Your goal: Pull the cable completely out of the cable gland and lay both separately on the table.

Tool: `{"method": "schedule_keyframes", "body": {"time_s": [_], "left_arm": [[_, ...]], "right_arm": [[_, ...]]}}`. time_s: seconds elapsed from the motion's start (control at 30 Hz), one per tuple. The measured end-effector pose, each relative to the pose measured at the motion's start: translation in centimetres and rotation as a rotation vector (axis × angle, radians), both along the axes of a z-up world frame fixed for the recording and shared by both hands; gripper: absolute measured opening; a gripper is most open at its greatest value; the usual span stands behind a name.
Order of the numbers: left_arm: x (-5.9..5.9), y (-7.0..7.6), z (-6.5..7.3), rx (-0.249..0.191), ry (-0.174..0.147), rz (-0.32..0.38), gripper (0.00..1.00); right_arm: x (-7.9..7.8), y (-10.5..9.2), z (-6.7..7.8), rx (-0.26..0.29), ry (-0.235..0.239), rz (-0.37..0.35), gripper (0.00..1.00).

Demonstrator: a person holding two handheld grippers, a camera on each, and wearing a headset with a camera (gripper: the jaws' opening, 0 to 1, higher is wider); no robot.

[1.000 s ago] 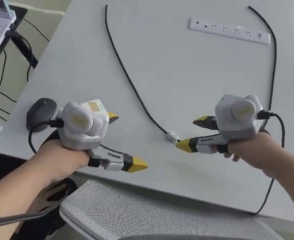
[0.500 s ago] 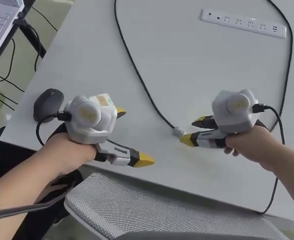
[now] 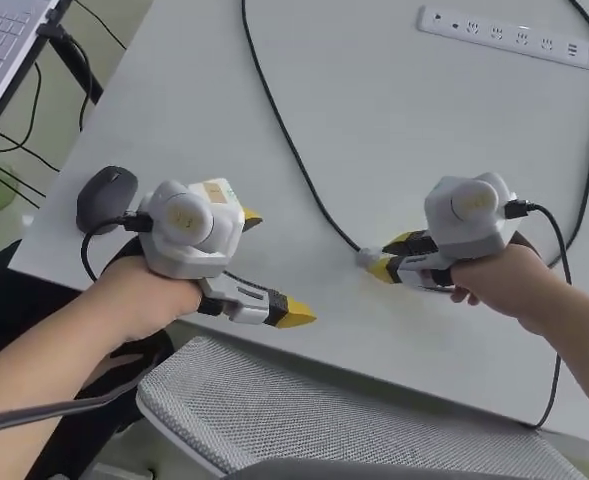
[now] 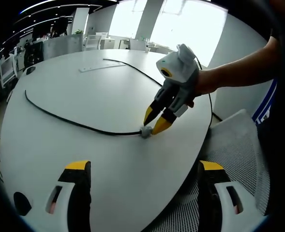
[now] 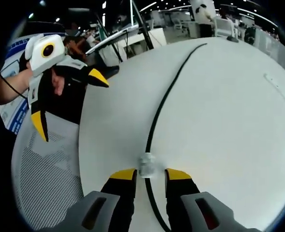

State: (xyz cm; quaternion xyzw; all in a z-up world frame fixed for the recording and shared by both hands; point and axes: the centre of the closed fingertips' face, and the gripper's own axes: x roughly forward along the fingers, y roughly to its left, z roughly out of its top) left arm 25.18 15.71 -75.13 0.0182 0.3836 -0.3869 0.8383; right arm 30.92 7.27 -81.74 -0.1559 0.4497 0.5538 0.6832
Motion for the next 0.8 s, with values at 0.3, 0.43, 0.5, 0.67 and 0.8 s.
{"method": "schedule_keyframes", "body": {"time_s": [0.3, 0.43, 0.5, 0.67, 0.8], "left_arm": [[-0.03, -0.31, -0.11, -0.007, 0.008, -0.009, 0.89], [-0.13, -0.41, -0.10, -0.009, 0.010, -0.012, 0.88], [-0.21, -0.41, -0.15, -0.008, 0.013, -0.014, 0.87], [-0.43, -0.50, -0.25, -0.010, 0.017, -0.021, 0.86], [-0.46, -0.62, -0.25, -0.012, 0.017, -0.026, 0.86]], "right_arm": [[-0.73, 0.31, 0.11, -0.010, -0.005, 0.025, 0.12], [-1.08, 0.42, 0.07, -0.018, -0.006, 0.035, 0.09], [-1.03, 0.38, 0.09, -0.023, -0.012, 0.038, 0.09], [-0.95, 0.26, 0.22, -0.031, -0.028, 0.037, 0.09], [-0.91, 0.24, 0.33, -0.028, -0.016, 0.024, 0.08]]}}
